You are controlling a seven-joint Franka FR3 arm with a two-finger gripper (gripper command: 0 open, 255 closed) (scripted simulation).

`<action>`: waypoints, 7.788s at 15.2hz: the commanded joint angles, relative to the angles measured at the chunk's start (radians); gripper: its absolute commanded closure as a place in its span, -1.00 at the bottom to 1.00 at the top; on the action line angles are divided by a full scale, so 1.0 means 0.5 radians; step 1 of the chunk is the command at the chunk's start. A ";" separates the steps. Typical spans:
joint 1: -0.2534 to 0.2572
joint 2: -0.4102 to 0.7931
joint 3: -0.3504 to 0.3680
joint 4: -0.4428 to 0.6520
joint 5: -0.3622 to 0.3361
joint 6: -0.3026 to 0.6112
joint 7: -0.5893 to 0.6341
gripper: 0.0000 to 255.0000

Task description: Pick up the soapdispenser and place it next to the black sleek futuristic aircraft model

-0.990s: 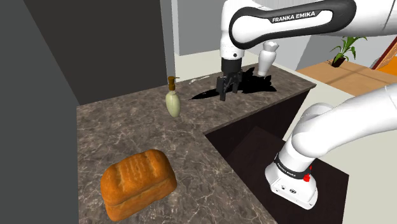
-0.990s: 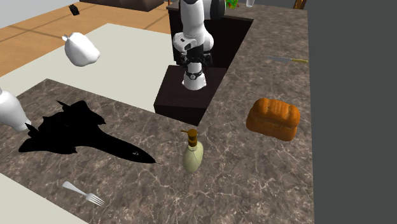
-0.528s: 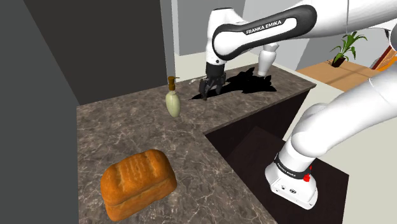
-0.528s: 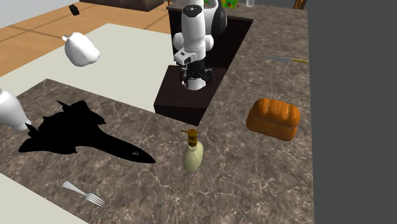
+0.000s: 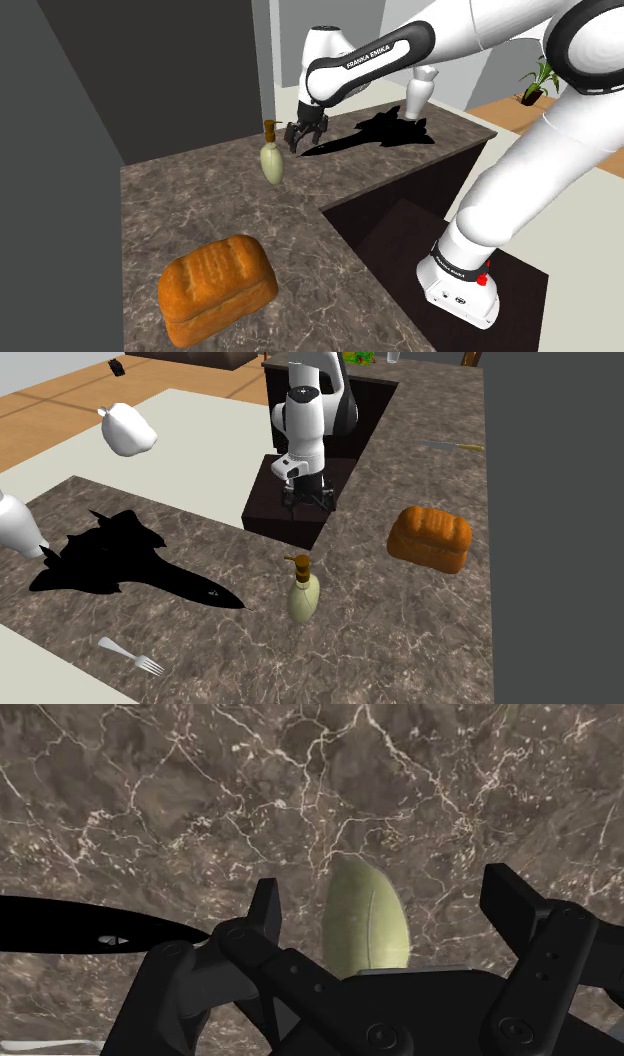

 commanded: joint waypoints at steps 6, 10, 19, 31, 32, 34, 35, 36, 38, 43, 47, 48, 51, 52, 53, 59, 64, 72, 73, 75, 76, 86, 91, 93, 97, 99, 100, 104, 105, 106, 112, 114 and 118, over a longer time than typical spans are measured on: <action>-0.027 0.434 0.013 0.330 -0.142 0.351 0.161 -1.00; -0.022 0.663 -0.002 0.556 -0.238 0.483 0.259 -1.00; -0.007 0.835 -0.017 0.581 -0.289 0.628 0.293 -1.00; -0.007 0.835 -0.017 0.581 -0.289 0.627 0.293 1.00; -0.007 0.835 -0.017 0.581 -0.289 0.627 0.293 1.00; -0.007 0.835 -0.017 0.581 -0.289 0.627 0.293 1.00; -0.007 0.835 -0.017 0.581 -0.290 0.628 0.293 1.00; -0.008 0.820 -0.015 0.590 -0.284 0.604 0.290 1.00; -0.011 0.792 -0.011 0.609 -0.274 0.556 0.283 1.00; -0.016 0.727 -0.004 0.666 -0.252 0.436 0.267 1.00; -0.019 0.682 -0.001 0.720 -0.237 0.338 0.257 1.00; -0.020 0.671 0.000 0.734 -0.234 0.313 0.255 1.00; -0.021 0.642 0.002 0.780 -0.225 0.238 0.248 1.00; -0.022 0.634 0.002 0.797 -0.222 0.213 0.246 1.00; -0.022 0.625 0.003 0.813 -0.219 0.188 0.245 1.00; -0.024 0.582 0.005 0.923 -0.207 0.036 0.236 1.00; -0.025 0.558 0.006 1.028 -0.199 -0.093 0.231 1.00; -0.024 0.542 0.007 1.223 -0.194 -0.304 0.227 1.00; -0.024 0.542 0.007 1.250 -0.194 -0.330 0.226 1.00; -0.023 0.543 0.007 1.306 -0.194 -0.385 0.226 1.00; -0.023 0.544 0.008 1.334 -0.194 -0.412 0.226 1.00; -0.017 0.588 0.011 1.660 -0.202 -0.695 0.230 1.00; -0.011 0.632 0.013 1.856 -0.212 -0.847 0.234 1.00; -0.007 0.655 0.015 1.942 -0.217 -0.911 0.236 1.00; 0.002 0.713 0.018 2.133 -0.229 -1.045 0.240 1.00; -0.025 0.632 0.006 2.043 -0.203 -1.034 0.208 1.00; -0.050 0.547 -0.006 1.933 -0.176 -1.008 0.173 1.00; -0.130 0.240 -0.075 1.562 -0.082 -0.942 0.028 1.00; -0.146 0.170 -0.095 1.482 -0.062 -0.934 -0.010 1.00; -0.160 0.103 -0.117 1.407 -0.045 -0.928 -0.047 1.00; -0.230 -0.264 -0.263 1.035 0.021 -0.936 -0.270 1.00; -0.250 -0.374 -0.317 0.936 0.029 -0.953 -0.344 1.00; -0.291 -0.575 -0.429 0.770 0.025 -1.001 -0.489 1.00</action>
